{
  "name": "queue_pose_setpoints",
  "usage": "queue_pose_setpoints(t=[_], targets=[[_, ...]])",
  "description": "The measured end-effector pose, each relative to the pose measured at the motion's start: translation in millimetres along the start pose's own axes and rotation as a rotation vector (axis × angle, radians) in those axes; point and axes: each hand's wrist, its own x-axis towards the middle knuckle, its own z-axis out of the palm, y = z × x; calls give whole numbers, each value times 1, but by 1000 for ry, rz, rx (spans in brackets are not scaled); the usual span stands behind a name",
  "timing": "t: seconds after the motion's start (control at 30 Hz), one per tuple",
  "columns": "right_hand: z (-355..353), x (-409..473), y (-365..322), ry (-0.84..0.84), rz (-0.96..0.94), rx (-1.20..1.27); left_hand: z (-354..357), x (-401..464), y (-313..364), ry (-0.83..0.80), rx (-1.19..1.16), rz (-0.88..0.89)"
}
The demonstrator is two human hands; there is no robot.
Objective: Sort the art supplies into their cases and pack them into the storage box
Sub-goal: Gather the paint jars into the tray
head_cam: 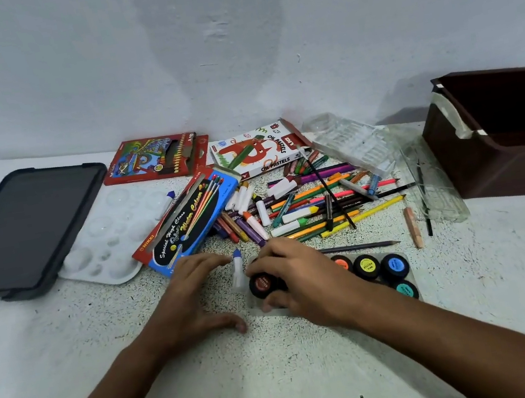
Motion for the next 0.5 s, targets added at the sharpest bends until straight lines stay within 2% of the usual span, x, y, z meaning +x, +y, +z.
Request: queue_pose_setpoints(t=[0.4,0.5], targets=[[7,2,13,-75,-67,-43,4,0,-8,2,4,60],[-6,-11,22,15,-28,-9,6,-4,-3,48,-4,91]])
